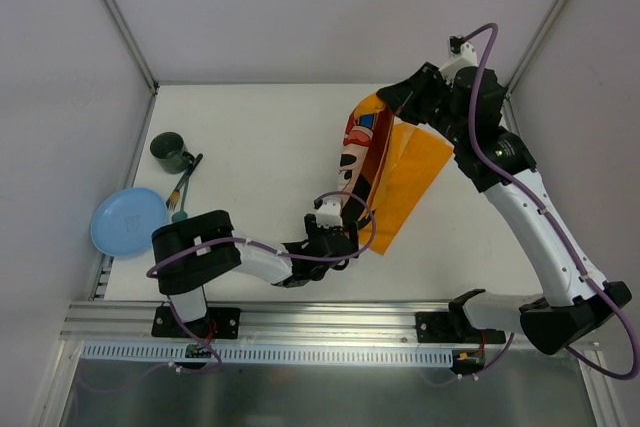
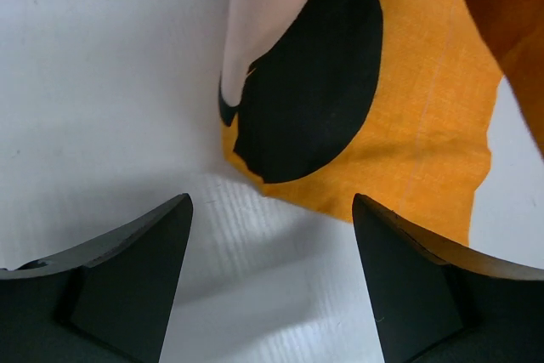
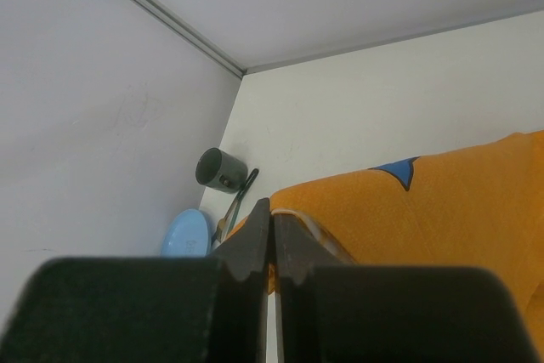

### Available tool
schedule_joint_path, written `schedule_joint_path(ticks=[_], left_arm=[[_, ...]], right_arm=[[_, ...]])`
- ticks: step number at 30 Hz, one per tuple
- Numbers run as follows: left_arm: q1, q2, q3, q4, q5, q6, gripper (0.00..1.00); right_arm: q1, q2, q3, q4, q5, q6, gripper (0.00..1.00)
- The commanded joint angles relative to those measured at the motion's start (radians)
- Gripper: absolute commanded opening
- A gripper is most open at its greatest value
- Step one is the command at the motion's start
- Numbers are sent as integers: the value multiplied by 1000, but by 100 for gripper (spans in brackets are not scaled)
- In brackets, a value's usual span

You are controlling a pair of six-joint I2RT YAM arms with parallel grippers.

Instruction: Set the dinner table for one person

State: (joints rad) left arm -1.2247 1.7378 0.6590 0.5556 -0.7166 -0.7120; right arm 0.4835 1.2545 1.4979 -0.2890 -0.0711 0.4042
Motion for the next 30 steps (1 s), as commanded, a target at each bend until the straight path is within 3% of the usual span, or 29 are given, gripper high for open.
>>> schedule_joint_path(ticks=[1,7,11,14,15,18,21,27,30], left_arm=[[-9,54,31,118,25,19,77],[-9,101,74,150,37,48,77],[-7,170,134,158,37,65,71],[2,216,165,168,54,71,52],[7,223,166,173,58,71,38],[30,238,172,164,62,69,16],[54,221,168,138,48,97,1],[70,68,123,9,-14,216,0],[70,-79,67,-77,-44,247,0]], right_arm=[[-11,-18,18,42,-24,-21,0],[-23,-23,-1,44,-32,-19,0],[-31,-32,-22,47,-38,-16,0],[-39,-44,-36,47,-41,-18,0],[-42,-53,-48,47,-42,-19,0],[-51,-76,-73,47,-47,-21,0],[-62,-89,-91,47,-50,-25,0],[-85,-113,-103,45,-65,-22,0],[-98,-130,-99,37,-76,-25,0]])
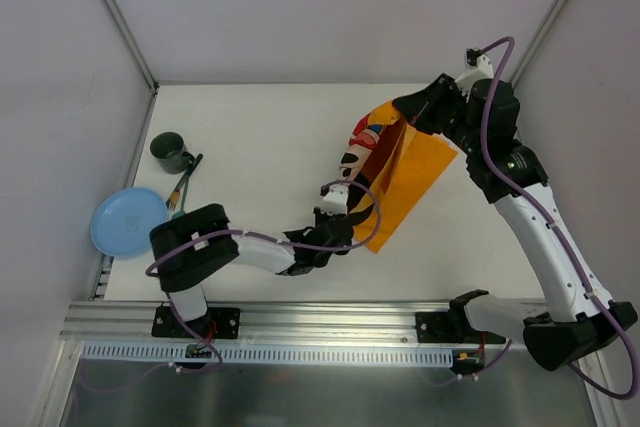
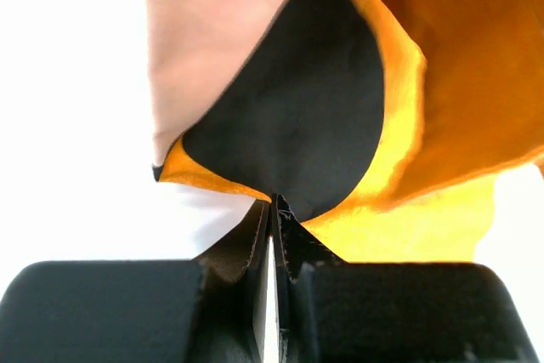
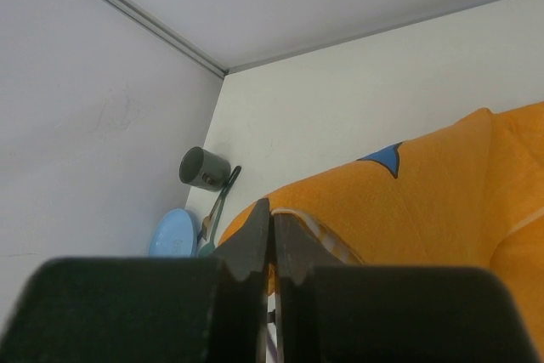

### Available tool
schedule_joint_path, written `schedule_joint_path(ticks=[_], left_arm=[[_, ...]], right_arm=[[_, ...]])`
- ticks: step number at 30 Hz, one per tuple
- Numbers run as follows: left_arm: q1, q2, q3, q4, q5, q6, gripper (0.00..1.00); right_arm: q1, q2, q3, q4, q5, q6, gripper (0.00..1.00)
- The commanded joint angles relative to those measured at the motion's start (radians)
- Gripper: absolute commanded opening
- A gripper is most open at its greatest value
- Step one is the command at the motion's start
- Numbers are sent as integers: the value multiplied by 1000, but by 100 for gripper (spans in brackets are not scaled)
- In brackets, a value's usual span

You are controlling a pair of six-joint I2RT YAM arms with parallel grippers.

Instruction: Set the dinner table for one person

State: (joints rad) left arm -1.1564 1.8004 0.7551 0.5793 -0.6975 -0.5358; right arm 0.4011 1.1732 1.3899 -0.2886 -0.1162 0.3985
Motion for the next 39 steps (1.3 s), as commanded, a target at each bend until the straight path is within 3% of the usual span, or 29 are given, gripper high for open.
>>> schedule_joint_path(ticks=[1,8,12,16,21,31,34,39], left_arm=[[1,-226,-49,-175,-68,83,0],[-5,-645,-34,-582,-46,203,0],[-6,-876,76,-804,-19,313,0],[-6,-973,222,-990,-10,393,0],[-6,-1061,419,-1168,133,438,0],[-5,-1182,613,-1247,325,461,0],[-5,-1164,598,-1242,307,482,0],[-5,-1061,485,-1192,296,490,0]], right_arm=[[-27,-56,14,32,-33,-20,0],[-56,-122,80,-66,-42,-65,0],[-54,-176,127,-170,-48,-93,0],[-54,-254,147,-256,-54,-110,0],[-54,-378,161,-374,-50,-121,0],[-54,-563,136,-544,-40,-96,0],[-54,-572,110,-570,18,-108,0],[-54,-570,-96,-511,73,-102,0]])
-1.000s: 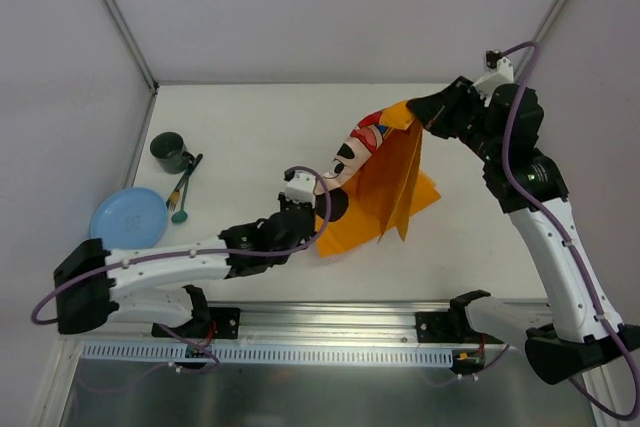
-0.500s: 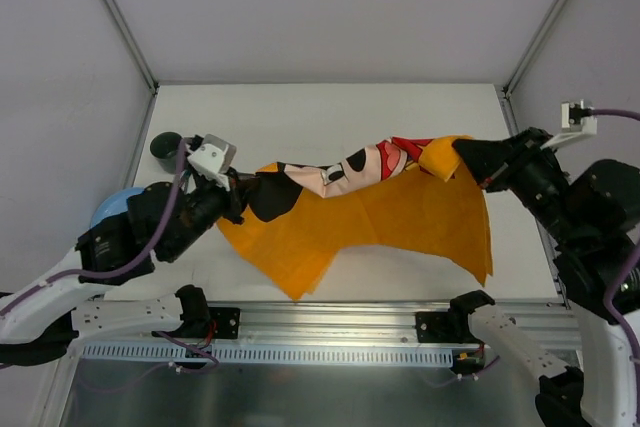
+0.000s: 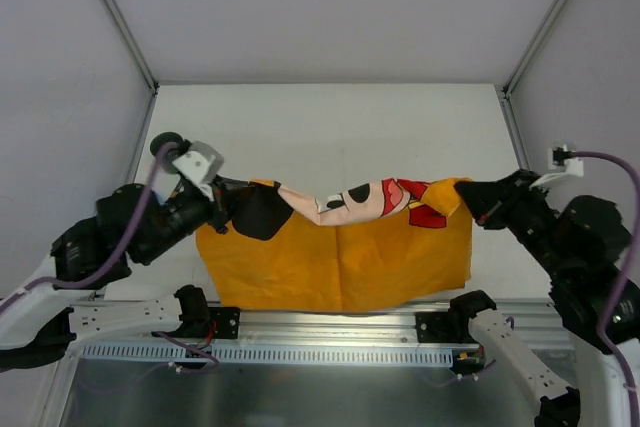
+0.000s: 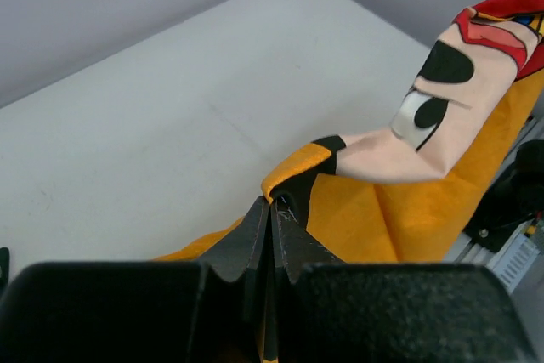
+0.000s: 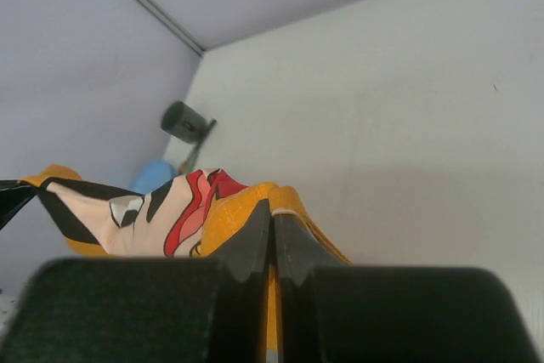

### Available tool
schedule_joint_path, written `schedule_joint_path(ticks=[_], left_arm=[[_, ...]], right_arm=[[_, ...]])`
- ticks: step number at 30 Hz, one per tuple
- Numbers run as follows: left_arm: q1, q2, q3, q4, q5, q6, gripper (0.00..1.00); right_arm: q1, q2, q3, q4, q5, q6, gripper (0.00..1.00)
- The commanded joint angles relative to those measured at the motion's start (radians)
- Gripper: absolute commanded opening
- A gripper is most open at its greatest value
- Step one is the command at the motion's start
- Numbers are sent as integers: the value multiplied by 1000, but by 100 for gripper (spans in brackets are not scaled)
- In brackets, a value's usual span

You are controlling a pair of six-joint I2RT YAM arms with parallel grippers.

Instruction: Set the dinner table for one person

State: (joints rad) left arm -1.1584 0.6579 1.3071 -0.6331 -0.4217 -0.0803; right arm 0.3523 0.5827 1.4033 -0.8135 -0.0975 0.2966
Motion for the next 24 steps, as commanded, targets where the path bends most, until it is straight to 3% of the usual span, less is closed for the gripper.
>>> schedule_joint_path(ticks=[1,6,8,11,19,24], left_arm=[[0,91,-101,51,30,39,0],[87,230,-270,237,115,-2,0],[184,299,-340,297,206,-44,0],[265,418,-393,409,198,-76,0],[354,791,-384,679,158,-39,0],[411,1008,-298,728,155,51,0]], right_arm=[[-6,20,-153,37,64,9,0],[-6,69,-409,200,91,21,0],[-6,92,-455,252,148,16,0],[-7,150,-510,303,209,0,0],[-6,331,-605,485,298,-28,0],[-13,503,-626,603,347,-40,0]])
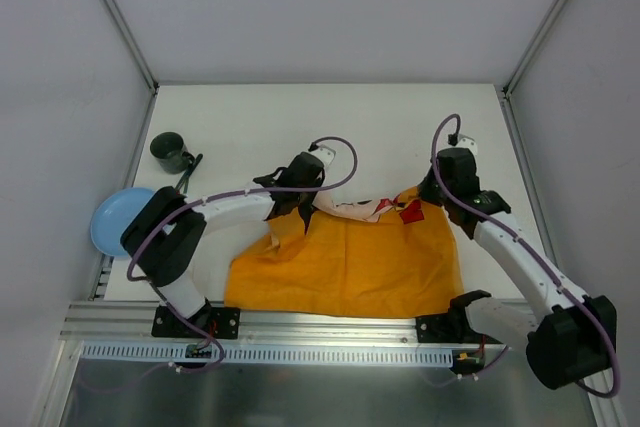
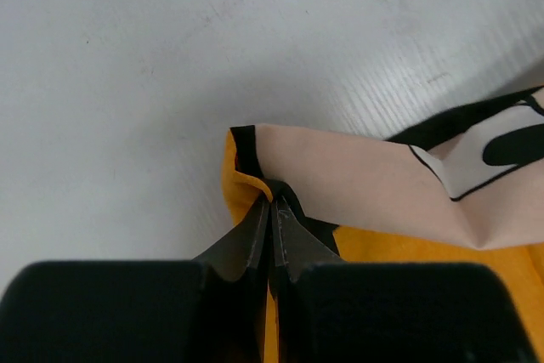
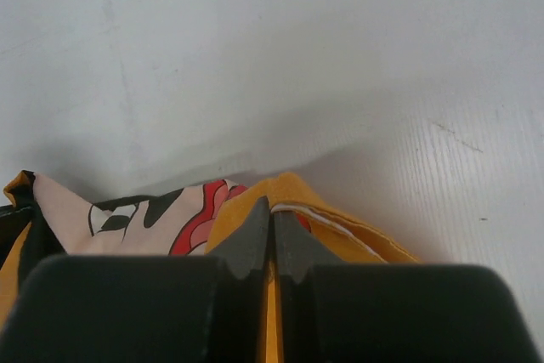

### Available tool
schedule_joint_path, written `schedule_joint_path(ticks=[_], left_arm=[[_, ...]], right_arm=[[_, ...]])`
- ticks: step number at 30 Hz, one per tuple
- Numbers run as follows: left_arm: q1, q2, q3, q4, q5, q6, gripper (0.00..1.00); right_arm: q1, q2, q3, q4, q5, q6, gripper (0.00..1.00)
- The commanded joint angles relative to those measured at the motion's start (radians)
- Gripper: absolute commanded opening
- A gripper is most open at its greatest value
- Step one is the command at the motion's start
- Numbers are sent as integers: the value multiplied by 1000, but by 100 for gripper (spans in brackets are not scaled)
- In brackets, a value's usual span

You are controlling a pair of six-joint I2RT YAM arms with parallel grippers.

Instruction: Set the dinner table for one person

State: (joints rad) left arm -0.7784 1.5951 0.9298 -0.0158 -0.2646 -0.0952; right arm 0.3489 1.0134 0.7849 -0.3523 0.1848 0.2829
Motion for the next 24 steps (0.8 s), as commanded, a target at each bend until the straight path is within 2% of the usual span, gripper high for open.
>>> schedule_joint_path(ticks=[1,5,9,16,21,24], left_arm=[[45,98,117,111,-7,80,0],[73,213,198,90,-21,155,0],[116,253,239,83,-10,201,0],[177,318,329,62,-44,287,0],[225,358,360,53,-19,267,0],[232,391,411,39,-57,253,0]], right_arm=[[-10,103,-4,177,65,-33,0],[-27,252,25,246,58,-47,0],[-36,390,94,268,65,-65,0],[-57,536,195,288,64,-80,0],[-68,600,258,291,100,-94,1],[-76,623,290,285,145,-96,0]])
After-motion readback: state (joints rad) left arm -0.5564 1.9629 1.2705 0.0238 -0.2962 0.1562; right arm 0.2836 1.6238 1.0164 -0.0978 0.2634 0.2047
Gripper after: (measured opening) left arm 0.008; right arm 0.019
